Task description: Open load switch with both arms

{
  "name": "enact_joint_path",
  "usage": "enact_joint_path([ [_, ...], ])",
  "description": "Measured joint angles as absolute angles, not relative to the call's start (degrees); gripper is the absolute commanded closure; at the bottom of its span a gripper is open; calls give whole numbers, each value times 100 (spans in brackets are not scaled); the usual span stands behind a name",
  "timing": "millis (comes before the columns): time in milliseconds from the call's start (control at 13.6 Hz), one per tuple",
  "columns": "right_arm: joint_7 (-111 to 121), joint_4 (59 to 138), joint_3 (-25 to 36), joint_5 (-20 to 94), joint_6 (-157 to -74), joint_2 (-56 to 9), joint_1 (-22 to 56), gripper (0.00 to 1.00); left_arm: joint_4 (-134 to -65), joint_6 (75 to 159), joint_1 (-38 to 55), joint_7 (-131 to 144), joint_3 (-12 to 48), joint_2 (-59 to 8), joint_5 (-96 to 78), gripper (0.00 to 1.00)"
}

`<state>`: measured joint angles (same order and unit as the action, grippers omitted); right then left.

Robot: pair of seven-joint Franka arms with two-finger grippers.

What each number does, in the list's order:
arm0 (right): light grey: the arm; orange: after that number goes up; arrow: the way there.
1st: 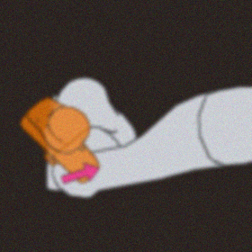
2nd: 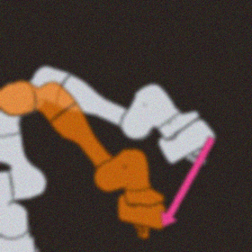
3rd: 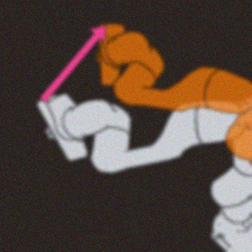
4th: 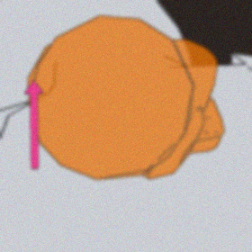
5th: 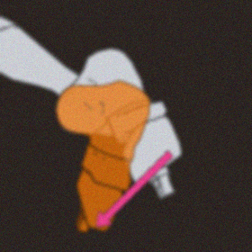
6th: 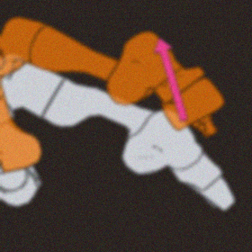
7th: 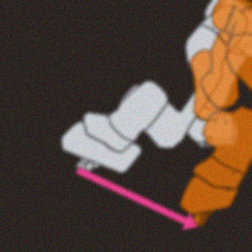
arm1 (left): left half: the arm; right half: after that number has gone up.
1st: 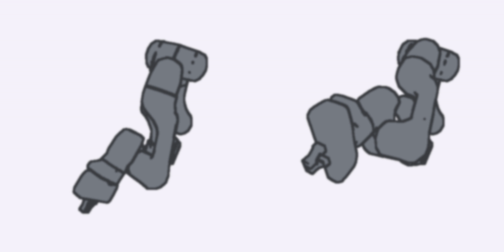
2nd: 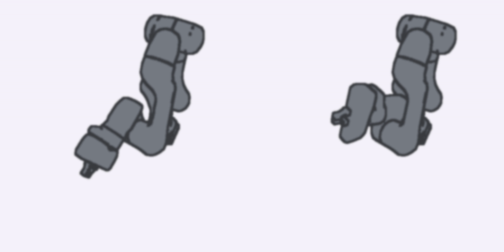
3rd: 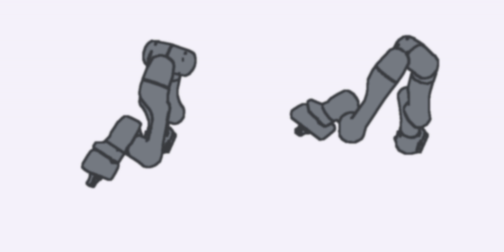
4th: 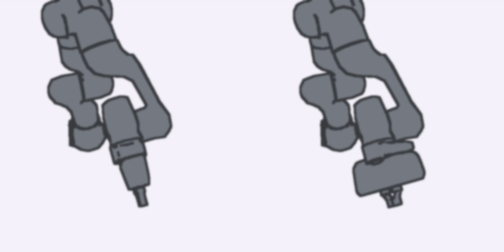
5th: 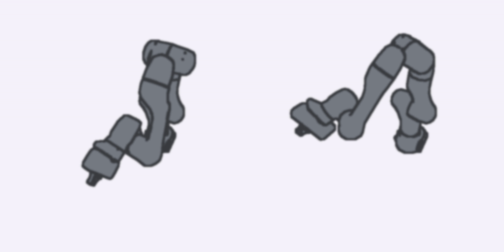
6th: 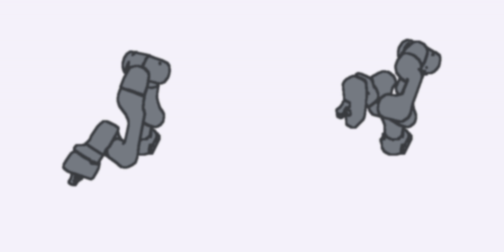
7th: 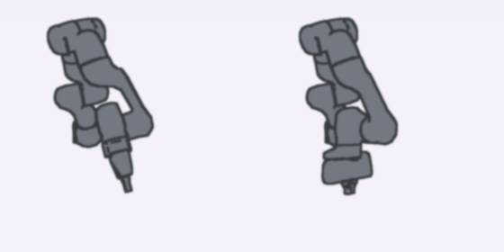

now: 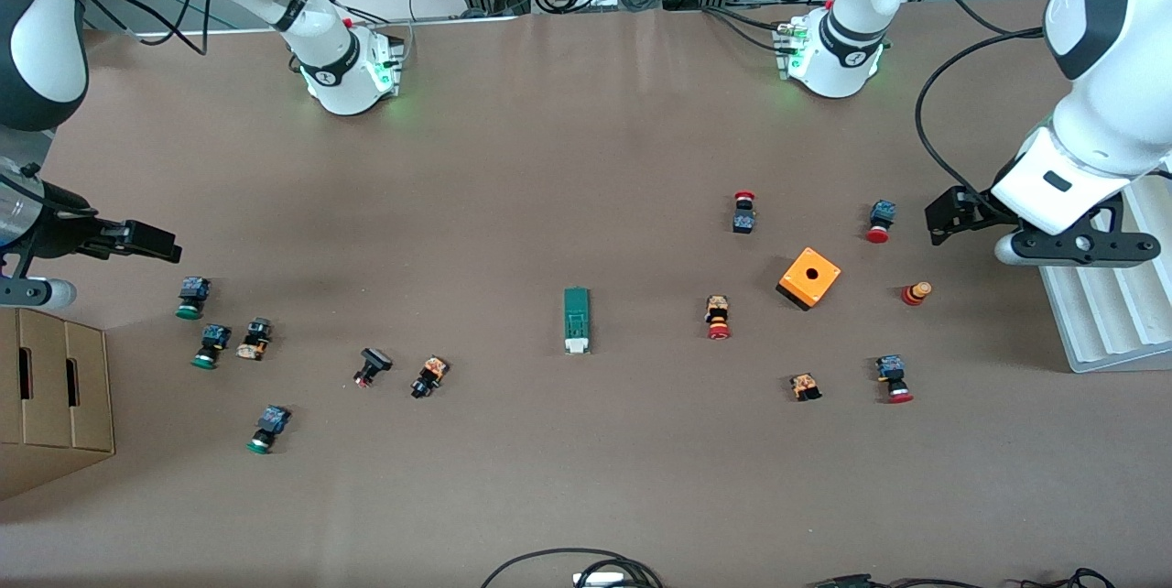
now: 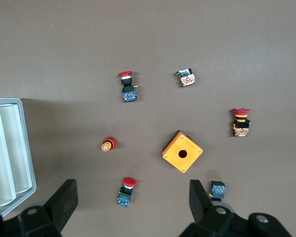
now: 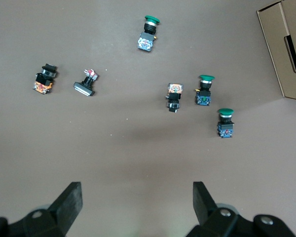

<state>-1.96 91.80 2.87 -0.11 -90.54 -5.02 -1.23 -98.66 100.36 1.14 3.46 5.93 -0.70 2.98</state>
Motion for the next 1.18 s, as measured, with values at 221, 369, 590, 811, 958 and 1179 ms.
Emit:
enact_joint_path([
  [221, -196, 9180, 296, 123, -9054, -503, -123, 0, -9866, 10036, 114, 346, 593, -70, 298, 0],
  [369, -196, 9176, 306, 170, -9054, -503, -124, 0, -9866, 10036, 114, 346, 593, -70, 298, 0],
  [590, -196, 9176, 296, 176, -9055, -515, -120, 0, -9866, 10036, 114, 347, 595, -70, 298, 0],
  [811, -195, 9176, 254, 176, -9064, -606, -101, 0, -9866, 10036, 122, 348, 628, -73, 291, 0],
  [958, -199, 9176, 248, 176, -9070, -643, -98, 0, -9866, 10036, 149, 374, 760, -76, 285, 0],
  [1179, -183, 9176, 249, 176, -9119, -650, -97, 0, -9852, 10036, 208, 905, 1079, -75, 281, 0],
])
